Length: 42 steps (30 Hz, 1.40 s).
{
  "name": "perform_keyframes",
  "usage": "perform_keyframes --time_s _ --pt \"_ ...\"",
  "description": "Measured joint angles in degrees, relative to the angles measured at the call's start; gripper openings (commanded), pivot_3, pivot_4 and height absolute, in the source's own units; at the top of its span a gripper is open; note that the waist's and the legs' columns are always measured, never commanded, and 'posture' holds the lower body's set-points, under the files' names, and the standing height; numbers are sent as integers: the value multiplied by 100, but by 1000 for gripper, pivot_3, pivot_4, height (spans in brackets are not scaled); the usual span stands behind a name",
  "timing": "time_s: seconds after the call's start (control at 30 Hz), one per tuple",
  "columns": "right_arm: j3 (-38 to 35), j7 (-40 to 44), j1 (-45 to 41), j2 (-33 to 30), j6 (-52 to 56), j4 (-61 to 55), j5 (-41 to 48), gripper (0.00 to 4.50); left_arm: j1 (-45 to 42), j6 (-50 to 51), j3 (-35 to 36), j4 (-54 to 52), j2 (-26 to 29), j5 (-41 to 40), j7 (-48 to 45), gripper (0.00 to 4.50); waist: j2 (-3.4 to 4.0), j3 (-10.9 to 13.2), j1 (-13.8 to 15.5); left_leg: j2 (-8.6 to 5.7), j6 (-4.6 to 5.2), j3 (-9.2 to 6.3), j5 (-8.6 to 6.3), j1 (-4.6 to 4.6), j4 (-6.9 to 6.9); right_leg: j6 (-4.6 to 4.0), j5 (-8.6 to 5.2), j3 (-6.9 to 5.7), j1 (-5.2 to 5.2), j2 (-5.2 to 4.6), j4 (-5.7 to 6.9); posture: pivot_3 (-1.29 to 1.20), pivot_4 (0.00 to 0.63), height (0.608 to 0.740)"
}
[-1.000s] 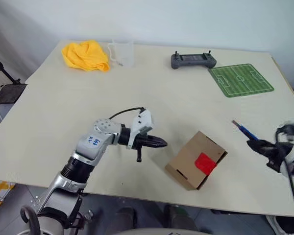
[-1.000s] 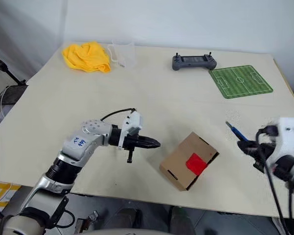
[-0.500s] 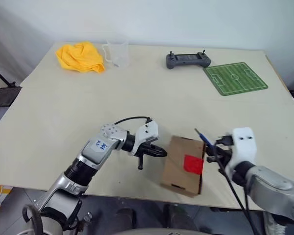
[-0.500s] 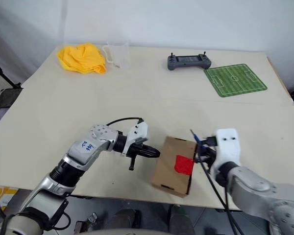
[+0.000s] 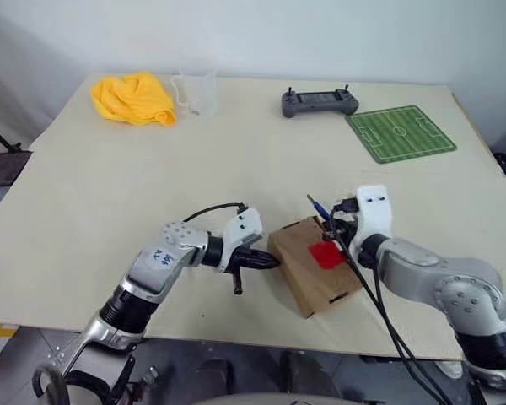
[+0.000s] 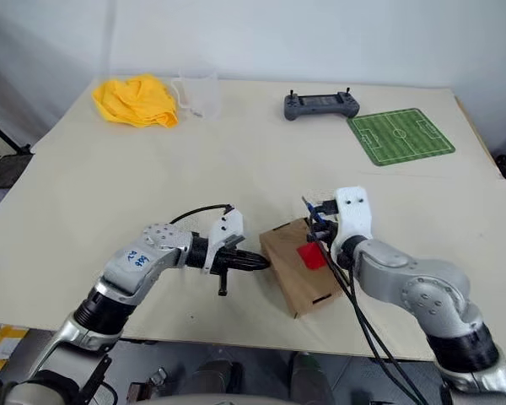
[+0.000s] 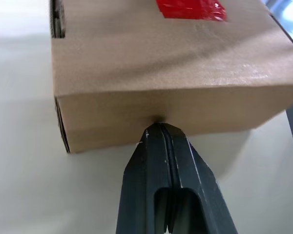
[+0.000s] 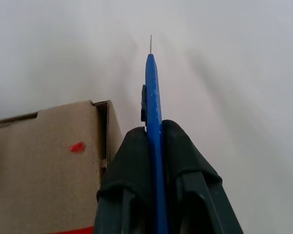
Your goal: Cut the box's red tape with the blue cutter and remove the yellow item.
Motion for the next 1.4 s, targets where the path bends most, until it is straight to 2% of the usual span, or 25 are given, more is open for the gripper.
perform_keyframes --time_s 0.13,0.27,0.4,0.47,0.57,0.63,0.73,0.8,0.9,1.0,1.2,1.4 --pt "160 823 -508 325 -69 606 -830 102 52 -17 169 0 -10 1 283 0 0 0 12 0 -2 0 1 -2 -4 -1 0 -2 -6 1 16 0 150 740" --pt "141 1562 -681 240 10 694 -1181 102 31 -51 450 4 182 -123 243 0 0 0 27 0 -19 -2 10 -23 -7 -1 0 -7 -24 -2 22 0 150 740" --pt "-376 2201 -649 -465 281 372 -1192 102 -25 -43 871 11 602 -397 -119 0 1 0 34 -9 -25 -2 13 -65 -1 0 0 -14 -61 -12 21 0 150 740" --pt "-704 2842 -519 -1223 653 26 -950 102 -168 145 933 -11 645 -931 -595 0 5 4 63 -16 -25 -5 15 -108 8 4 2 -18 -96 -16 26 0 150 740" --pt "-1422 3391 -715 -2177 1594 -46 -176 102 -651 191 960 18 429 -1262 -860 0 9 6 118 -17 -21 -5 15 -106 12 8 5 -43 -86 -17 18 0 150 740" --pt "-1627 3508 -982 -2394 2068 -86 333 102 -907 29 795 73 254 -1241 -873 0 5 4 121 -15 -19 -4 13 -94 11 8 5 -42 -76 -16 17 0 150 740" --pt "-1569 3230 -1148 -2608 2722 -3 1271 102 -1200 -329 415 542 -96 -985 -819 0 4 5 101 -16 -4 -1 10 -96 10 8 5 -34 -84 -16 21 0 150 740" --pt "-1422 2744 -1260 -2900 2853 114 2174 102 -1453 -642 148 983 -271 -686 -757 0 3 5 106 -14 -5 0 12 -97 11 7 5 -34 -88 -15 21 0 150 740" --pt "-1133 1867 -1264 -3633 2476 188 3440 102 -1636 -1073 -72 1459 -391 -274 -669 0 3 5 105 -14 -19 5 19 -98 5 7 5 -33 -89 -16 20 0 150 740" --pt "-895 1265 -1219 -4067 1866 135 4340 102 -1648 -1379 -248 1841 -513 52 -563 0 1 6 105 -14 -16 11 18 -99 6 9 5 -33 -90 -16 18 0 150 740" --pt "-712 992 -991 -4415 1176 -165 4618 102 -1655 -1602 -314 1930 -699 271 -503 0 -2 8 162 -13 -2 11 10 -101 15 12 7 -11 -87 -17 18 0 150 740" --pt "-505 759 -915 -4418 718 -396 4625 102 -1654 -1574 -316 1948 -816 322 -491 0 -3 8 175 -14 -4 11 11 -102 23 13 8 5 -85 -18 17 0 150 740"
